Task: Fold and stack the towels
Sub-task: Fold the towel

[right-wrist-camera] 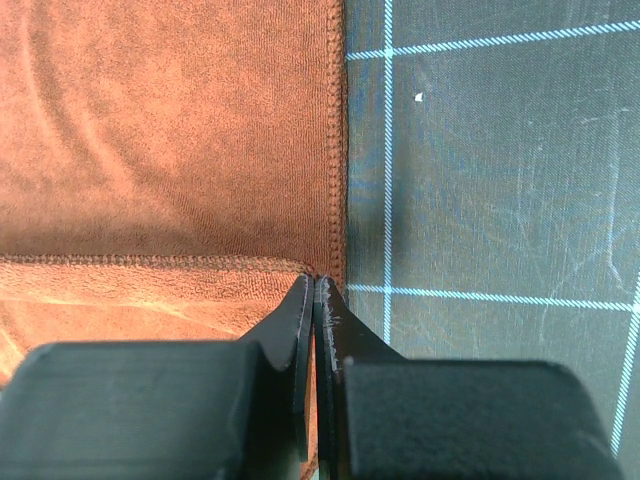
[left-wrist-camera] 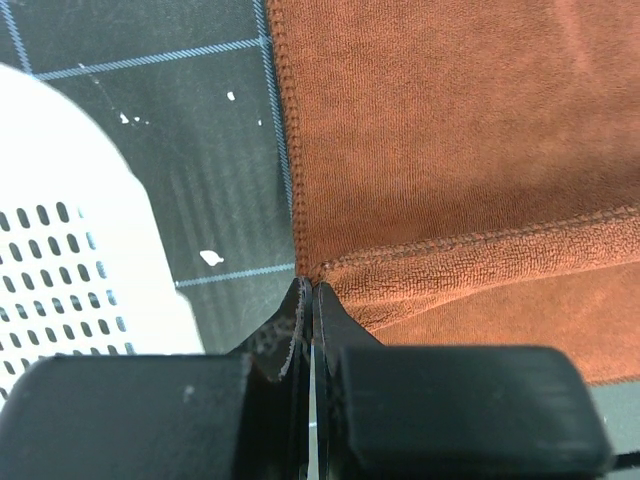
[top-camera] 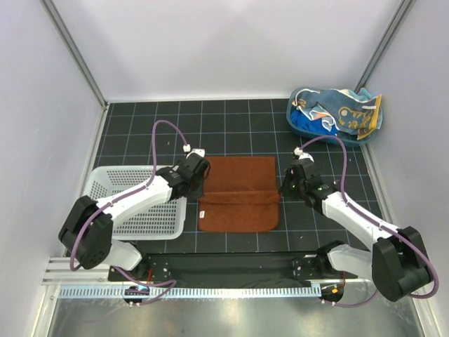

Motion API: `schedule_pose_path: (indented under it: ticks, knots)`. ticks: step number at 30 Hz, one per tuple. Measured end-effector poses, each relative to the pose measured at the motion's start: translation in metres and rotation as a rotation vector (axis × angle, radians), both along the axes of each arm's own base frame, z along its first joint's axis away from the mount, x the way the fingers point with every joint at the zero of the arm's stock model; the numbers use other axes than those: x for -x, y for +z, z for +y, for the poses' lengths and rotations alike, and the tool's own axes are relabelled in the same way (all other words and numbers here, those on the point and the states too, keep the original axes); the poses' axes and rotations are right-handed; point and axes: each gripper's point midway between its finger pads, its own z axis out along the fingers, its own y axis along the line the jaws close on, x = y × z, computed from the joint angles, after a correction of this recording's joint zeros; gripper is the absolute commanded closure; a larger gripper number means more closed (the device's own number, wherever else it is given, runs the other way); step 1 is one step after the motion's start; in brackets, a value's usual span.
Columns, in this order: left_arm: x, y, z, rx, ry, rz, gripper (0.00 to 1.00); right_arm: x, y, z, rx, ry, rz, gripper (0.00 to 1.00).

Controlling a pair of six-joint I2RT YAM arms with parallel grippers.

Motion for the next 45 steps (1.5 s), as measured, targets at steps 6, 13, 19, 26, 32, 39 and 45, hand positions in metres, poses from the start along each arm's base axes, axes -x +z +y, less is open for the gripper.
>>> schedule_pose_path:
  ticks: [6, 13, 19, 26, 32, 39, 45]
  knots:
    - [0.000, 0.017, 0.000, 0.021, 0.000, -0.025, 0.98, 0.000, 0.014, 0.000, -0.006, -0.001, -0.018, 0.99]
    - [0.001, 0.034, 0.001, 0.041, 0.000, -0.048, 0.98, -0.007, 0.044, 0.001, -0.023, -0.005, -0.074, 0.99]
    - [0.001, 0.049, 0.001, 0.062, -0.001, -0.072, 0.98, -0.007, 0.057, 0.001, -0.033, -0.006, -0.098, 0.99]
    - [0.004, 0.049, 0.002, 0.064, -0.002, -0.067, 0.98, -0.001, 0.059, -0.001, -0.030, -0.005, -0.092, 0.99]
    - [0.006, 0.055, 0.003, 0.073, -0.002, -0.076, 0.98, 0.000, 0.069, -0.002, -0.037, -0.005, -0.110, 0.99]
    - [0.007, 0.064, 0.004, 0.087, -0.002, -0.091, 0.97, -0.003, 0.079, -0.001, -0.044, -0.006, -0.129, 0.99]
    - [0.007, 0.065, 0.003, 0.091, -0.005, -0.090, 0.97, -0.002, 0.078, -0.001, -0.042, -0.005, -0.125, 0.99]
